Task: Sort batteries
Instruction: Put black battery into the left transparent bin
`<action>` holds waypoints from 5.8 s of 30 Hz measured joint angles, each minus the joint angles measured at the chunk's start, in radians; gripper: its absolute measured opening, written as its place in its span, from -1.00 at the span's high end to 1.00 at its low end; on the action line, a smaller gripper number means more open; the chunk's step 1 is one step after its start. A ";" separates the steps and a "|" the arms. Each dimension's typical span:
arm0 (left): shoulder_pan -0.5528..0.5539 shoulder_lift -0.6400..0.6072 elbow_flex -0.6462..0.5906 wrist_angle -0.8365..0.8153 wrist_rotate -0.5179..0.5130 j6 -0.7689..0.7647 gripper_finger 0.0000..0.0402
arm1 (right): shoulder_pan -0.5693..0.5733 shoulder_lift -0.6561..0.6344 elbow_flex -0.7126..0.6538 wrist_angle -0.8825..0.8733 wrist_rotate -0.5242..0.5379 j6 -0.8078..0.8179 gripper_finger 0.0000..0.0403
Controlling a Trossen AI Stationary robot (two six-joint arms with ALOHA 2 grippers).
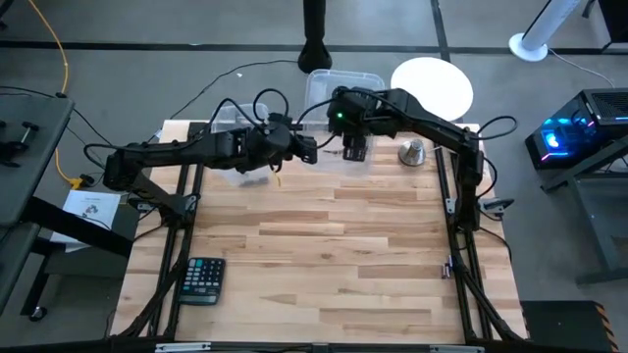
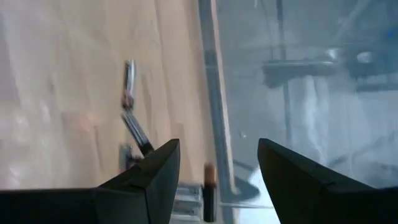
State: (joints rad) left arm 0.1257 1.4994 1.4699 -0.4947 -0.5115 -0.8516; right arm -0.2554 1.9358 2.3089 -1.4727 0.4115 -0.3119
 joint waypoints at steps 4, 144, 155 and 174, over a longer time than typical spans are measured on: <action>-0.009 0.000 0.000 0.033 0.009 0.004 0.90 | -0.015 0.014 -0.001 -0.031 0.035 -0.059 -0.05; 0.338 -0.176 -0.241 0.190 0.213 0.073 0.28 | -0.153 -0.228 0.039 0.551 -0.328 0.310 1.00; 0.252 -0.615 -0.245 -0.050 0.045 0.142 0.28 | -0.139 0.048 0.036 0.770 -0.625 0.395 1.00; 0.115 -0.715 -0.247 -0.071 -0.101 0.130 0.28 | -0.057 0.533 0.037 1.167 -0.733 0.729 0.82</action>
State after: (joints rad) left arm 0.2405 0.7841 1.2234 -0.5652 -0.6121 -0.7212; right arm -0.3122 2.4691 2.3457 -0.3056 -0.3212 0.4170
